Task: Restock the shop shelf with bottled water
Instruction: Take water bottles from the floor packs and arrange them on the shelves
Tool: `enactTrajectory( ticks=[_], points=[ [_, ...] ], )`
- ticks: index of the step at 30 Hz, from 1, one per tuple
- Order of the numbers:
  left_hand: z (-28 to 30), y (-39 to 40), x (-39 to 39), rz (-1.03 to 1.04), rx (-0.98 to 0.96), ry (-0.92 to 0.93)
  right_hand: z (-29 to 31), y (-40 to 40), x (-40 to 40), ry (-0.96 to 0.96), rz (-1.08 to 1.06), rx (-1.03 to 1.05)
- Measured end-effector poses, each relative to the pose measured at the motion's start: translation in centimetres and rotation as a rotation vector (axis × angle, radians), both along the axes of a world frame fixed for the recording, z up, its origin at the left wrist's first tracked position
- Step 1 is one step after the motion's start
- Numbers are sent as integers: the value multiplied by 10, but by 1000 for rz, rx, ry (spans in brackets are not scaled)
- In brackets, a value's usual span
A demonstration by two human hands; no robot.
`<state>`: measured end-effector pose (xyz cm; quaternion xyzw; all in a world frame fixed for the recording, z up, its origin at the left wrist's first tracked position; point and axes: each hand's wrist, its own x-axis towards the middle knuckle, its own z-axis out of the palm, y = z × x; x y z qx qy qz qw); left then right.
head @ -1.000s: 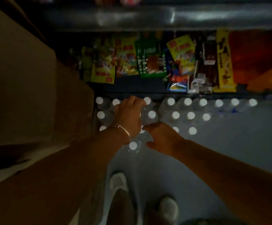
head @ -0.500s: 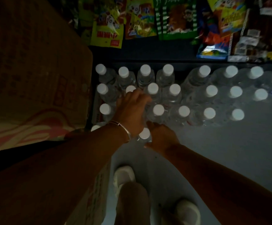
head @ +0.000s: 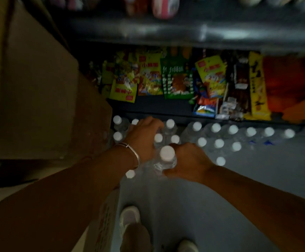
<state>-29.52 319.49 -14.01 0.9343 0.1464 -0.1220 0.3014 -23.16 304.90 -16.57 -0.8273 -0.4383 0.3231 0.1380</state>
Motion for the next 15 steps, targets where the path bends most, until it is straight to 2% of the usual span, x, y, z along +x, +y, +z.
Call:
enactTrajectory(
  ticks=[4,7,15],
  points=[
    [95,5,18,55,-91,-56,114,-9,30,13,-34,79],
    [180,8,28,16,-103,-62,210,-13,47,-23,-11,181],
    [464,7,48,-173,-155,5,478,-6,76,-95,20,476]
  ],
)
